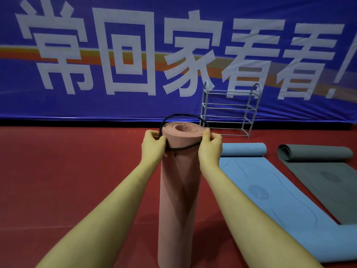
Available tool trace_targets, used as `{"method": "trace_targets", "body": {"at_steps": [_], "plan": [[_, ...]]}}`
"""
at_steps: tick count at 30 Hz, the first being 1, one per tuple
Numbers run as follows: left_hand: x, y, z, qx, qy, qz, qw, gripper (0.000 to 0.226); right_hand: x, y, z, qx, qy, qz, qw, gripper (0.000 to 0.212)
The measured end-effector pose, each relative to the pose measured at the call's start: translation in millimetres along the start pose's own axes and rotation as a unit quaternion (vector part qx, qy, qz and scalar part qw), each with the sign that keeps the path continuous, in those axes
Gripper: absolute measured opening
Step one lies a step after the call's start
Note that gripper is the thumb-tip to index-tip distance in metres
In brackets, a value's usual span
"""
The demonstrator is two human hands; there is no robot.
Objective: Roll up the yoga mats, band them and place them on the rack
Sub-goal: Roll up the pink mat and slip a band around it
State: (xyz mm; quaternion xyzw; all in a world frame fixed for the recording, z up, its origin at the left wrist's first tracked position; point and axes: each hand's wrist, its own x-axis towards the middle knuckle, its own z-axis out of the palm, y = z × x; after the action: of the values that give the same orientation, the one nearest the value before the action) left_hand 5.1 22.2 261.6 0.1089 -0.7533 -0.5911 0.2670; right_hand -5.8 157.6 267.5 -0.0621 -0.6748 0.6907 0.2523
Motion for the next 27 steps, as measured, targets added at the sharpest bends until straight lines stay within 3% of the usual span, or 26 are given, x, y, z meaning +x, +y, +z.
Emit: {"method": "trace_targets", "body": {"at_steps": [3,6,13,16,20,23,27], "plan": [[9,-3,-5,0.021,-0.007,-0.013,1.000,0.016,4,9,-3,0.022,0.005,0.012,1.000,0.025],[13,-11,-12,0.019,0.002,-0.025,1.000,0.019,2,21,-13,0.001,-0.028,-0.008,1.000,0.009],[10,-3,-23,-0.051,-0.027,-0.075,0.996,0.012,13,23,-21,0.041,-0.071,0.030,0.996,0.026],[11,10,-30,-0.061,-0.034,-0.118,0.991,0.029,19,17,-22,0.039,-0.091,0.035,0.994,0.024],[11,17,-36,-0.053,-0.054,-0.133,0.988,0.034,29,8,-25,0.027,-0.090,0.084,0.992,0.025],[10,16,-38,-0.056,-0.065,-0.164,0.983,0.035,30,6,-24,0.038,-0.084,0.144,0.985,0.009],[17,27,-39,-0.014,-0.089,-0.176,0.980,0.040,35,-1,-22,0.018,-0.107,0.163,0.981,0.016]]}}
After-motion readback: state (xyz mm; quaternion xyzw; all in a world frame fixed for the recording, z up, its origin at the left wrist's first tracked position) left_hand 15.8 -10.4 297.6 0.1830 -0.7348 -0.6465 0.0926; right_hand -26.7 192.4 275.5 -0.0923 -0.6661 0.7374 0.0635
